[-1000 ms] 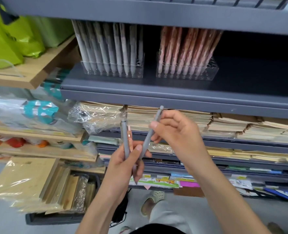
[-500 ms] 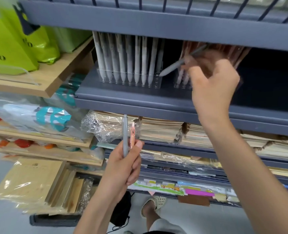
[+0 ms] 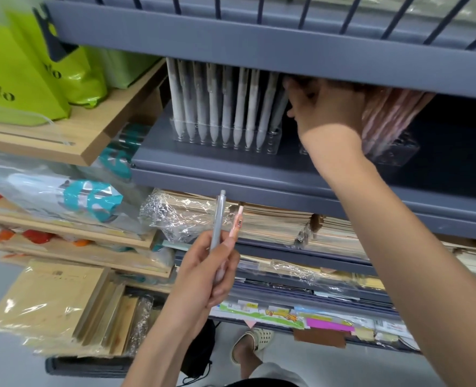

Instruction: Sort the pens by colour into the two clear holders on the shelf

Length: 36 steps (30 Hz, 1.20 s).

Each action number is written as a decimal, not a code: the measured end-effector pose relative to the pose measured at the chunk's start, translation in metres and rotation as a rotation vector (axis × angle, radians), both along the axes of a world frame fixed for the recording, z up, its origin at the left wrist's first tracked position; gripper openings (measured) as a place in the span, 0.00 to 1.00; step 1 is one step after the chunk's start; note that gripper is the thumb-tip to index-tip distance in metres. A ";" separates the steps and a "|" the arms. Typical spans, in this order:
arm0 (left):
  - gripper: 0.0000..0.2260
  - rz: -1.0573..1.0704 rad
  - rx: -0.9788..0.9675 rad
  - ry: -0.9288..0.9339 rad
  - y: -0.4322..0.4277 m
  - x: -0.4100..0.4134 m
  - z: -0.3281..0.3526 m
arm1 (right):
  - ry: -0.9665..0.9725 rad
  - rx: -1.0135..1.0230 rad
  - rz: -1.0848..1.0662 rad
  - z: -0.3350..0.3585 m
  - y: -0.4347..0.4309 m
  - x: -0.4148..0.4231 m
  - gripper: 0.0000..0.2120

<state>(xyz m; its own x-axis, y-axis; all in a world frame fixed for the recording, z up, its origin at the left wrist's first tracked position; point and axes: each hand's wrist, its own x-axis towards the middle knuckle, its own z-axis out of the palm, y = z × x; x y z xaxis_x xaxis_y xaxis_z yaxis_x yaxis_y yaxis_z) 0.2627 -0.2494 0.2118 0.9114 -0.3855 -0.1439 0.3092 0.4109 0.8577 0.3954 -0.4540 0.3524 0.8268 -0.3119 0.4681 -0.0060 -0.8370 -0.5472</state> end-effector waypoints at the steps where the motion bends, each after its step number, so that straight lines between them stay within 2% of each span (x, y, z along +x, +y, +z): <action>1: 0.09 0.001 0.009 -0.014 -0.001 0.000 0.000 | 0.033 0.010 -0.008 0.002 0.001 0.002 0.24; 8: 0.07 0.041 0.051 -0.067 -0.007 -0.002 0.000 | 0.132 -0.028 -0.025 0.010 0.007 0.008 0.21; 15: 0.14 0.093 0.055 -0.076 -0.007 -0.007 0.002 | 0.165 0.086 0.054 0.006 0.002 0.006 0.22; 17: 0.13 0.105 0.038 -0.059 -0.006 -0.009 0.002 | 0.096 0.165 0.088 0.003 0.003 -0.008 0.17; 19: 0.11 0.111 0.004 -0.038 -0.006 -0.010 0.003 | -0.006 0.342 0.166 -0.003 0.007 -0.033 0.06; 20: 0.10 0.114 -0.015 -0.029 -0.006 -0.011 0.003 | -0.015 0.414 0.203 -0.007 0.008 -0.047 0.03; 25: 0.07 0.116 -0.039 -0.024 -0.011 -0.014 0.007 | 0.356 0.581 0.482 -0.035 0.010 -0.111 0.05; 27: 0.07 0.109 -0.038 -0.028 -0.015 -0.015 0.008 | 0.437 0.689 0.554 -0.043 0.010 -0.125 0.04; 33: 0.07 0.060 -0.016 -0.058 -0.025 -0.022 0.005 | 0.444 0.765 0.535 -0.056 0.012 -0.139 0.04; 36: 0.09 0.066 0.037 -0.088 -0.027 -0.024 0.003 | 0.387 0.799 0.505 -0.057 0.009 -0.143 0.03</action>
